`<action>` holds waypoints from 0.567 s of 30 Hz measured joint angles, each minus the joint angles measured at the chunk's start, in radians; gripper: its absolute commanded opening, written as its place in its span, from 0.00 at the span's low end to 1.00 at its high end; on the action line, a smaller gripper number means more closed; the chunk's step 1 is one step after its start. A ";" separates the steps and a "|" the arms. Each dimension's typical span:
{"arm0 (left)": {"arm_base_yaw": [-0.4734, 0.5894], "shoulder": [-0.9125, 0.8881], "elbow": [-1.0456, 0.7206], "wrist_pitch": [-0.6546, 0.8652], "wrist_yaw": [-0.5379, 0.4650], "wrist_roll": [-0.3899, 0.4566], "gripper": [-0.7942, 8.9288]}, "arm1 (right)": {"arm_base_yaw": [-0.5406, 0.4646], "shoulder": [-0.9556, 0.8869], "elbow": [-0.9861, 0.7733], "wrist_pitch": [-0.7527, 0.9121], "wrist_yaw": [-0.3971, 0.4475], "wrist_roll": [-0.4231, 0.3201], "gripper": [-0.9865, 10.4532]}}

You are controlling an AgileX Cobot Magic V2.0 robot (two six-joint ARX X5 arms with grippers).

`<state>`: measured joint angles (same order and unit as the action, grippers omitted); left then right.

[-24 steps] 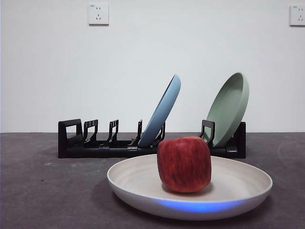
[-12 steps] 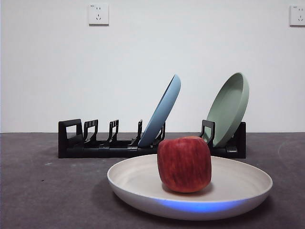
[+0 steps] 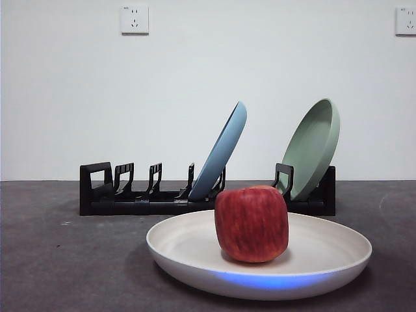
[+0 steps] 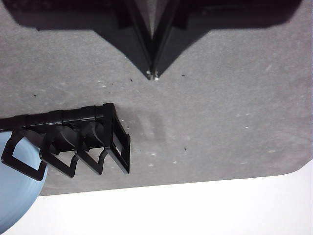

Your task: Take the yellow plate from the plate rack,put the plate on the table,take the apple from the table,put the apple in the plate

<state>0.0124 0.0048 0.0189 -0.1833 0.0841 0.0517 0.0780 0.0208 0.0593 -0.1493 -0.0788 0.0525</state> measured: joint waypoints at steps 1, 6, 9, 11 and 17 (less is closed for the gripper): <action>0.000 0.000 0.000 0.000 0.000 0.000 0.08 | 0.000 -0.013 -0.019 0.000 0.000 0.004 0.09; 0.000 0.000 0.000 0.000 0.000 0.000 0.08 | 0.000 -0.016 -0.041 -0.025 0.000 0.025 0.09; 0.000 0.000 0.000 0.000 0.000 0.000 0.08 | 0.000 -0.016 -0.040 -0.024 0.000 0.040 0.09; 0.000 0.000 0.000 0.000 0.000 0.000 0.08 | 0.000 -0.015 -0.040 -0.024 0.003 0.045 0.09; 0.000 0.000 0.000 0.000 0.000 0.000 0.08 | 0.000 -0.014 -0.040 -0.024 0.004 0.049 0.09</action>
<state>0.0124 0.0048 0.0185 -0.1829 0.0841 0.0517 0.0780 0.0067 0.0189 -0.1738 -0.0750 0.1013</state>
